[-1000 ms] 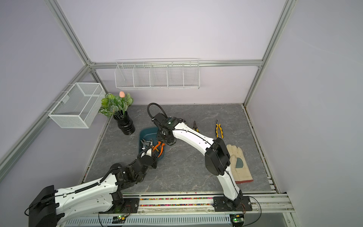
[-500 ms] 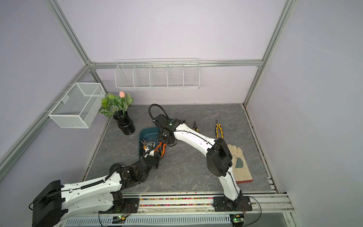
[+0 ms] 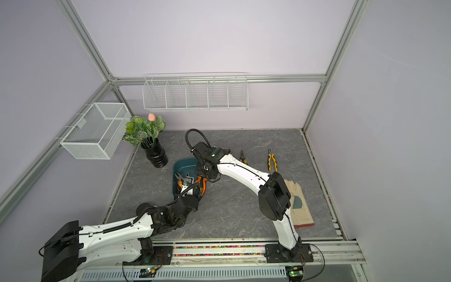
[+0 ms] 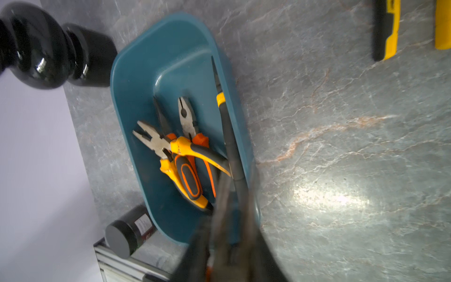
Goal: Take the pliers out of the storage box
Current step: Pick up the pliers from the storage box.
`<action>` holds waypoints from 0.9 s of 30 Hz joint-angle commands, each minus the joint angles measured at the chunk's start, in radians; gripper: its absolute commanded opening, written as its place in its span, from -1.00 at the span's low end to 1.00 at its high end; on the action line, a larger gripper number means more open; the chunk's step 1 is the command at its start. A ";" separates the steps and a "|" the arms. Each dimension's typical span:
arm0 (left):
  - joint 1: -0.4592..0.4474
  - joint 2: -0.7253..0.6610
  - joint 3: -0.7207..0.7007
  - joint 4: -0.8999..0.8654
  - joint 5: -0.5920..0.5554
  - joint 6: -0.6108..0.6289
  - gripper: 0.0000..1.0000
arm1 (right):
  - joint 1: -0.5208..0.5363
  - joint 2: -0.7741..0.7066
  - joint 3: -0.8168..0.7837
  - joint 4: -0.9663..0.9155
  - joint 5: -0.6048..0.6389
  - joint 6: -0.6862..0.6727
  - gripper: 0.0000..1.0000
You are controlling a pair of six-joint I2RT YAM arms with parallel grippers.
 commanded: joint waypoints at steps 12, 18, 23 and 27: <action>-0.002 -0.069 0.080 -0.016 -0.008 -0.047 0.01 | -0.023 -0.076 -0.010 -0.069 0.065 -0.130 -0.87; -0.002 -0.185 0.138 -0.142 0.083 -0.080 0.64 | -0.157 -0.147 0.025 -0.214 0.229 -0.286 -0.87; -0.002 -0.260 0.132 -0.233 0.126 -0.136 0.64 | -0.324 -0.173 0.057 -0.263 0.303 -0.499 -0.87; -0.001 -0.281 0.099 -0.228 0.126 -0.142 0.65 | -0.448 -0.125 0.085 -0.234 0.221 -0.743 -0.85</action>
